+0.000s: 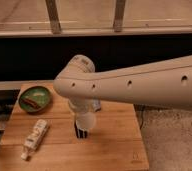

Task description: Place the ceramic cup over the eraser

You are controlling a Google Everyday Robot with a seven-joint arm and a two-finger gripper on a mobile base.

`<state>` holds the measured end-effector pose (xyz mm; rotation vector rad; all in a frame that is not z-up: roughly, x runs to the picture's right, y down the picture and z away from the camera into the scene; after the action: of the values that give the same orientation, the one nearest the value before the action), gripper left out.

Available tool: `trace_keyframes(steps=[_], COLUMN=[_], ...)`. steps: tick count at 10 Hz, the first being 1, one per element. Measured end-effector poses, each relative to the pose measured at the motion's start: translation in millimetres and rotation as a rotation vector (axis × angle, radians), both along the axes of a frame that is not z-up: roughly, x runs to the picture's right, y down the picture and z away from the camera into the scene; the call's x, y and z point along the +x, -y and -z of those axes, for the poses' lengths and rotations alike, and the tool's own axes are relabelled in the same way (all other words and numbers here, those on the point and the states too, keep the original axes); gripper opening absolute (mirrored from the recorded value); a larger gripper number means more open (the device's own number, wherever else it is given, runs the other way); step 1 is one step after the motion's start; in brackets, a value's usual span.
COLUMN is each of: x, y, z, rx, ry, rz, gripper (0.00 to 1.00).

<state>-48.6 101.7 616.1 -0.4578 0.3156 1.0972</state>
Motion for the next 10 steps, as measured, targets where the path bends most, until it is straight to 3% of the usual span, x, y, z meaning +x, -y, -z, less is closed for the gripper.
trace_keyframes(steps=[10], x=[-16.2], y=[-8.8], z=[-14.6], rx=[-0.019], ry=[0.049], rz=[0.037], gripper=[0.00])
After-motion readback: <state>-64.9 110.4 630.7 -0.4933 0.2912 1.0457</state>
